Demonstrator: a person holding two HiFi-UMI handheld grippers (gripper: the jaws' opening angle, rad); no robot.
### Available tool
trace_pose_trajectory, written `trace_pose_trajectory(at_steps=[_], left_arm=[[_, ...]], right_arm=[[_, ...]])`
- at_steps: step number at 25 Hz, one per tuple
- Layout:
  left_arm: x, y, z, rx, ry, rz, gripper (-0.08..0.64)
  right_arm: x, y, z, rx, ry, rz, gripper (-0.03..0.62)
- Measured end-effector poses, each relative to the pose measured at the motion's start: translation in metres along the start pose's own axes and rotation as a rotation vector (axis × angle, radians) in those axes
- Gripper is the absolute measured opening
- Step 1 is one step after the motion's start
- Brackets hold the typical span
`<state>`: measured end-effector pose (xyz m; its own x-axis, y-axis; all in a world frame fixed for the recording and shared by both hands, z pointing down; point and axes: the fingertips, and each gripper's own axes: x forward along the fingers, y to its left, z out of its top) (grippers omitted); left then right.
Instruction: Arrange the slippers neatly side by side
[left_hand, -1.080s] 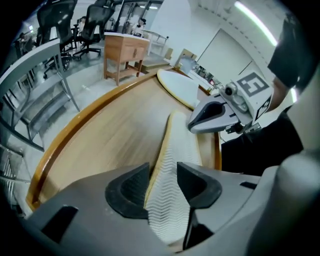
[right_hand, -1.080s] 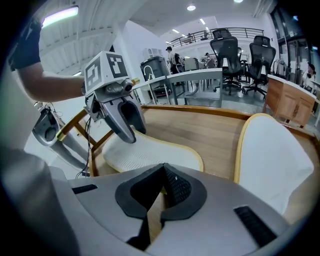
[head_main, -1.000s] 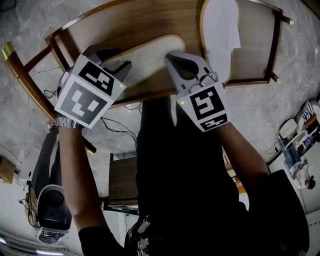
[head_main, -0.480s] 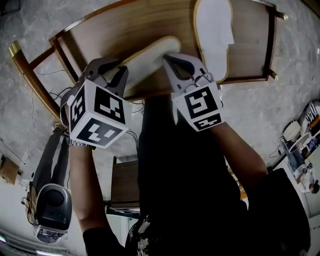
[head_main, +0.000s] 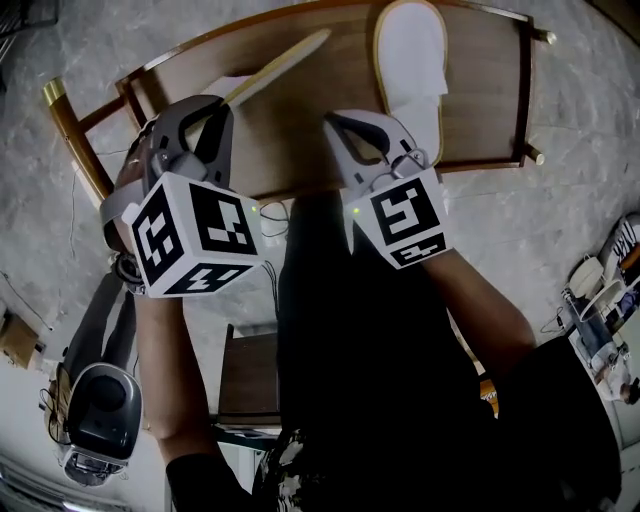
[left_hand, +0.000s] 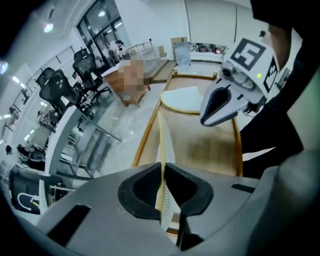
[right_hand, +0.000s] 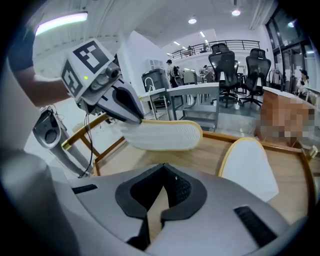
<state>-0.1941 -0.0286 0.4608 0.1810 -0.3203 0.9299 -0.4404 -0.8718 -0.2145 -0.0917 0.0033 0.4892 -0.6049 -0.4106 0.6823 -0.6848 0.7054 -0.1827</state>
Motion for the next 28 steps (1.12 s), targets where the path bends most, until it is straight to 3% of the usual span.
trace_pose_trajectory(at_steps=[3,6,18,22,28], left_arm=[[0.003,0.013,0.003,0.003,-0.004,0.082,0.028],[0.002,0.007,0.004,-0.015,0.000,0.090,0.028],[0.002,-0.053,0.016,-0.214,-0.142,-0.052,0.025],[0.013,-0.079,0.011,-0.238,-0.129,-0.085,0.026],[0.038,-0.103,0.004,-0.249,-0.088,-0.115,0.028]], right_arm=[[-0.006,-0.002,-0.004,-0.015,0.007,0.009,-0.002],[-0.010,-0.005,-0.012,-0.025,0.023,0.025,-0.002],[-0.018,-0.010,-0.010,-0.106,0.019,0.071,-0.002],[-0.025,-0.017,0.002,-0.163,-0.025,0.054,-0.002],[-0.026,-0.034,0.006,-0.175,-0.036,0.050,-0.002]])
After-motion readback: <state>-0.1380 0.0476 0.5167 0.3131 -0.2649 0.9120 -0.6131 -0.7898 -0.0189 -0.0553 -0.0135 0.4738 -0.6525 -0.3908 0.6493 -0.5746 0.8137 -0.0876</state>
